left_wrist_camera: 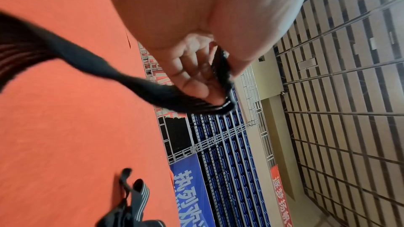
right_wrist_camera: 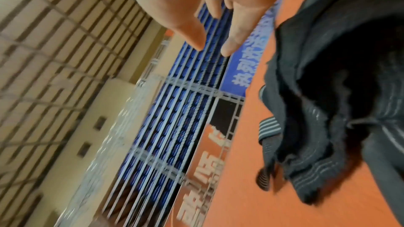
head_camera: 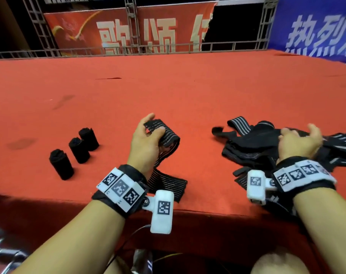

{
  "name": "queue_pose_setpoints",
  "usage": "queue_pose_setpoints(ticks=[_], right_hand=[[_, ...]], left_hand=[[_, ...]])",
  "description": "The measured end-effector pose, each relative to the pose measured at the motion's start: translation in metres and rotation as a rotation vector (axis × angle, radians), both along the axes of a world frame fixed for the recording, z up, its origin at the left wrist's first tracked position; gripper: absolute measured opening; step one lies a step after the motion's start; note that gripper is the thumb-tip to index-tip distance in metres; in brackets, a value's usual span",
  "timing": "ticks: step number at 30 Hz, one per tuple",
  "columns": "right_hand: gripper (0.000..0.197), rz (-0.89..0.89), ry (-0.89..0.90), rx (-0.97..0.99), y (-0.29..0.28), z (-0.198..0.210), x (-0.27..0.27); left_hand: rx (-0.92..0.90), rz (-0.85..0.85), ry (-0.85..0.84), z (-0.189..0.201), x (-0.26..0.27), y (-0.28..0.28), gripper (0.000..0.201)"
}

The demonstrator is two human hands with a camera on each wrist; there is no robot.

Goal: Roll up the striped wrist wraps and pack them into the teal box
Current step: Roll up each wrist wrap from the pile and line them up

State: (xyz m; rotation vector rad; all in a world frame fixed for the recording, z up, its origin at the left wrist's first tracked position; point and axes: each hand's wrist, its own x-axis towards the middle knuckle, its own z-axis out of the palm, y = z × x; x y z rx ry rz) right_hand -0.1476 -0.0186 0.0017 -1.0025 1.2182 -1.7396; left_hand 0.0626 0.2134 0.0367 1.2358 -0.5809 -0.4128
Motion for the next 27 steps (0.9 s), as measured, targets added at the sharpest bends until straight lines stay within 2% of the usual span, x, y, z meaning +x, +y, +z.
queue_pose_setpoints(ticks=[2, 3, 4, 6, 8, 10, 12, 14, 16, 19, 24, 27], right_hand=[[0.056, 0.196, 0.091, -0.089, 0.018, 0.004, 0.014], [0.049, 0.368, 0.114, -0.151, 0.034, 0.009, 0.022], [0.047, 0.558, 0.179, -0.244, 0.052, 0.016, 0.031], [0.054, 0.890, 0.396, -0.446, 0.089, 0.026, 0.051], [0.064, 1.130, 0.568, -0.552, 0.118, 0.030, 0.066], [0.050, 1.131, 0.591, -0.612, 0.127, 0.028, 0.080], [0.022, 1.047, 0.476, -0.609, 0.127, 0.030, 0.091], [0.008, 1.000, 0.385, -0.580, 0.123, 0.034, 0.094], [0.007, 0.979, 0.342, -0.574, 0.121, 0.038, 0.094], [0.015, 0.997, 0.268, -0.560, 0.125, 0.048, 0.091], [0.005, 0.963, 0.149, -0.513, 0.127, 0.063, 0.086], [0.005, 0.911, 0.097, -0.524, 0.130, 0.075, 0.081]], left_hand=[[-0.010, -0.040, -0.022, 0.000, 0.001, 0.000, 0.047], [-0.003, -0.062, -0.057, 0.000, 0.001, 0.001, 0.050], [0.004, -0.082, -0.094, 0.001, -0.001, 0.001, 0.048], [0.014, -0.110, -0.108, 0.003, -0.005, 0.002, 0.031], [0.001, -0.151, -0.058, 0.006, -0.008, 0.004, 0.018], [-0.031, -0.198, -0.012, 0.008, -0.008, 0.008, 0.016], [-0.028, -0.243, -0.012, 0.011, -0.007, 0.015, 0.018], [-0.003, -0.266, -0.053, 0.011, -0.004, 0.020, 0.021], [0.050, -0.202, -0.138, 0.006, 0.002, 0.022, 0.033], [0.239, -0.089, -0.358, -0.005, 0.008, 0.025, 0.032], [0.456, -0.201, -0.486, -0.028, 0.002, 0.033, 0.028], [0.494, -0.346, -0.511, -0.043, -0.002, 0.037, 0.032]])
